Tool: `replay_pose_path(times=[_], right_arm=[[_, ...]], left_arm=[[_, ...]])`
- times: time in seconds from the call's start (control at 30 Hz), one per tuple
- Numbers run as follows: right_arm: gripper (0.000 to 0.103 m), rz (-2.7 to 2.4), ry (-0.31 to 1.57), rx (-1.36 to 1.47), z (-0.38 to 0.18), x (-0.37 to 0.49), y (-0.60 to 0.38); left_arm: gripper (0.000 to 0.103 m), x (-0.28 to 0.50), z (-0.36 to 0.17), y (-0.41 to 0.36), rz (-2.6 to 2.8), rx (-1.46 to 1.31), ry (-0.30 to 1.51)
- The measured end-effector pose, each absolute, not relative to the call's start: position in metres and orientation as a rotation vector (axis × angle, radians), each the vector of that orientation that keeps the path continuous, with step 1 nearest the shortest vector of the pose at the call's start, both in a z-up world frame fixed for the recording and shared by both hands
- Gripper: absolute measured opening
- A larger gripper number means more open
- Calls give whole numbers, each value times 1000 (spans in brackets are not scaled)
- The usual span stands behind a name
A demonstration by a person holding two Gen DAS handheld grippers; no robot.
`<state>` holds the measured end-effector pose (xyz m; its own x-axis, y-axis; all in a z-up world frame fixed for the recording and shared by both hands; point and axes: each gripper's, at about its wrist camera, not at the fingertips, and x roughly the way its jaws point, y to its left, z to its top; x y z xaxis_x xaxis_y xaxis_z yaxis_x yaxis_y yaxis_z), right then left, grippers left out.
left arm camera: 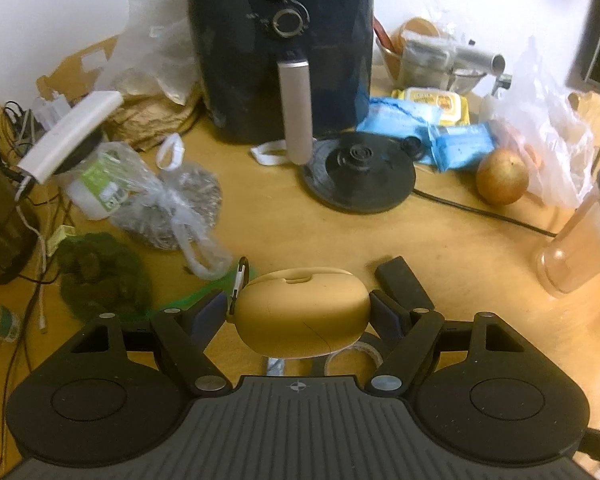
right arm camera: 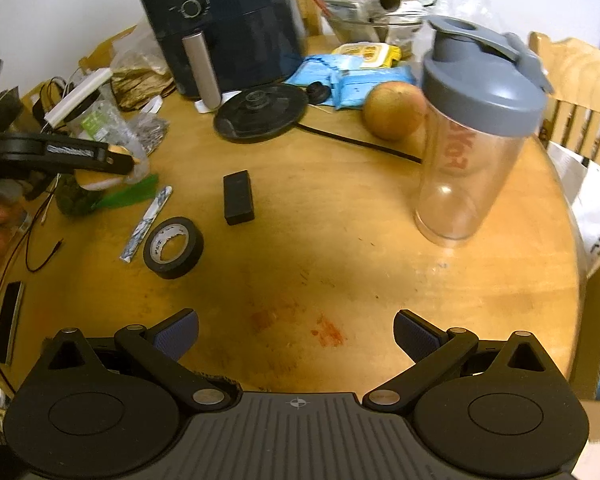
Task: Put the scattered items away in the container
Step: 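Close the left gripper on the beige sponge and lift while the right gripper approaches the black block, then close the right gripper on the black rectangular block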
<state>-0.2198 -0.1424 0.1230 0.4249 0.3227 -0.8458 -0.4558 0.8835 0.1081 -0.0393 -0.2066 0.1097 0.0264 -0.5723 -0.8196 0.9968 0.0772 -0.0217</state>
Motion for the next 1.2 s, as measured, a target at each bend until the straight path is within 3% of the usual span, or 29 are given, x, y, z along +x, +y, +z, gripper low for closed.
replay_pose_path(times=[0.73, 1.2], right_arm=[[102, 611, 889, -267, 91, -153, -59], [63, 591, 876, -379, 44, -118, -4]], left_arm=[[77, 14, 120, -129, -1349, 605, 841], [77, 46, 118, -76, -1272, 517, 919]])
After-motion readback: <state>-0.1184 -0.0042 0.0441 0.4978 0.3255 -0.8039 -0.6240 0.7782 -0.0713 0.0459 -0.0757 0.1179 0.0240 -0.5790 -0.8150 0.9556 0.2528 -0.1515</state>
